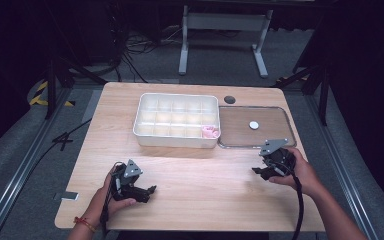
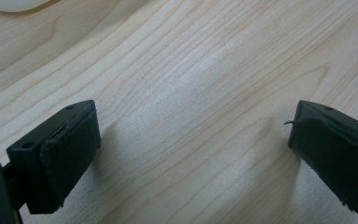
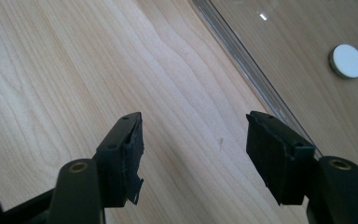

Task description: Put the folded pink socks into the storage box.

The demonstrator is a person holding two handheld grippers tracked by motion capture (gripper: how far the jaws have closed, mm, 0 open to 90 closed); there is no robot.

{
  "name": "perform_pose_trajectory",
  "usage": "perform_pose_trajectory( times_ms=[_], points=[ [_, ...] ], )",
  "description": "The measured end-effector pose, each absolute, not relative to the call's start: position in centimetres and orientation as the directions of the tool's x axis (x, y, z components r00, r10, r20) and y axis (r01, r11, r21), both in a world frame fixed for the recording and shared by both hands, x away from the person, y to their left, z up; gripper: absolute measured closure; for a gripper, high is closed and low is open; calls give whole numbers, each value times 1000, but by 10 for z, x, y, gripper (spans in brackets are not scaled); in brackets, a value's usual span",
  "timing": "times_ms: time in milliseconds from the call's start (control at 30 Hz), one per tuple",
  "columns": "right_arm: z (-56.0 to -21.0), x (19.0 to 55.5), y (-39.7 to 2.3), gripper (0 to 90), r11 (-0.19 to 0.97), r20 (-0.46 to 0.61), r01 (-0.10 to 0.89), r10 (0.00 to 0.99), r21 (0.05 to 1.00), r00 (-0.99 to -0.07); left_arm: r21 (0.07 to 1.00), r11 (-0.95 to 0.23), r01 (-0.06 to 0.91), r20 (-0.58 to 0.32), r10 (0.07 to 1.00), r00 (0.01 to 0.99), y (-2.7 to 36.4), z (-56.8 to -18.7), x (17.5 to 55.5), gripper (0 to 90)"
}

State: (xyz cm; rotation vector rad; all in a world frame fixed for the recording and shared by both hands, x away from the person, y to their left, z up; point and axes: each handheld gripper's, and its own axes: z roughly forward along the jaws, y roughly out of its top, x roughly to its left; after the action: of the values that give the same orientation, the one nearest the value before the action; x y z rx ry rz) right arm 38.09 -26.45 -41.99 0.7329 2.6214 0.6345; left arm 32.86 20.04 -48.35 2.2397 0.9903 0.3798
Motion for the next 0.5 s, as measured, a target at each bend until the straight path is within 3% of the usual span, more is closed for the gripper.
perform_pose_trajectory(
  times_ms=[500],
  points=[
    [-440,363,-284,375,741,-190,390,564,547,-804,665,-500,554,-4,741,672,200,-484,329,19]
  ],
)
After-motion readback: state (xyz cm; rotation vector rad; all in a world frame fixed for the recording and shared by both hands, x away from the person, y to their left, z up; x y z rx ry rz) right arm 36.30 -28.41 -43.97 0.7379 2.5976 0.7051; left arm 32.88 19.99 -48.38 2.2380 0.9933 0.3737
